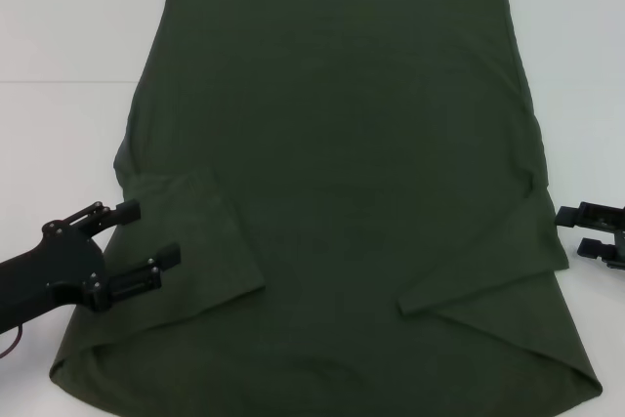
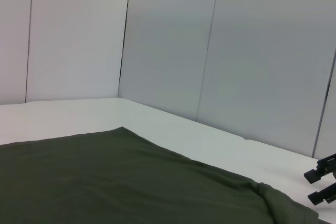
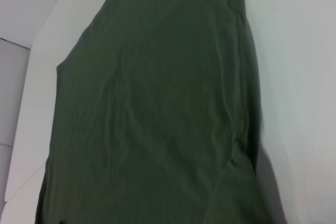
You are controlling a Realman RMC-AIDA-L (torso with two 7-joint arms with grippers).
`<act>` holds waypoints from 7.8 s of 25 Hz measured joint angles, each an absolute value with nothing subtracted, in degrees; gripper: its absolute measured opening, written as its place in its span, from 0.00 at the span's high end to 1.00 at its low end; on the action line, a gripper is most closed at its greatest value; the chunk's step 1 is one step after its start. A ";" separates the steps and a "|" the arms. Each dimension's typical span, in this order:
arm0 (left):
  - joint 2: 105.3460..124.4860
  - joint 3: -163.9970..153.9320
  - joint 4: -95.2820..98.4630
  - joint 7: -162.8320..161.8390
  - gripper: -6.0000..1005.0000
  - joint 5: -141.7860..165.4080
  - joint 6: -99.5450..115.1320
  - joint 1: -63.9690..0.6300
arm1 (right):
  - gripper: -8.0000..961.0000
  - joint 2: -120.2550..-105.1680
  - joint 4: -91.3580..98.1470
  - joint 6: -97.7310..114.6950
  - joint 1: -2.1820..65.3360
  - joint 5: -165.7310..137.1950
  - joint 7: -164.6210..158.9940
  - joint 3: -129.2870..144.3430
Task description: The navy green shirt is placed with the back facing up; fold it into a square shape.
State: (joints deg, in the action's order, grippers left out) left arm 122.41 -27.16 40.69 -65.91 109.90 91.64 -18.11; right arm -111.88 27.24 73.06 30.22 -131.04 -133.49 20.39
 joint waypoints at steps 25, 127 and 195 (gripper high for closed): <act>122.53 -27.16 40.70 -65.92 0.15 109.86 91.67 -18.46 | 0.19 -113.57 27.24 68.03 31.12 -131.03 -131.56 24.43; 122.69 -26.49 40.51 -66.11 0.15 107.74 90.47 -18.08 | 0.27 -113.55 25.50 67.81 36.85 -116.51 -128.83 24.08; 122.95 -25.84 39.99 -65.92 0.15 106.95 90.26 -18.72 | 0.06 -110.56 23.91 74.63 31.33 -116.69 -128.76 32.41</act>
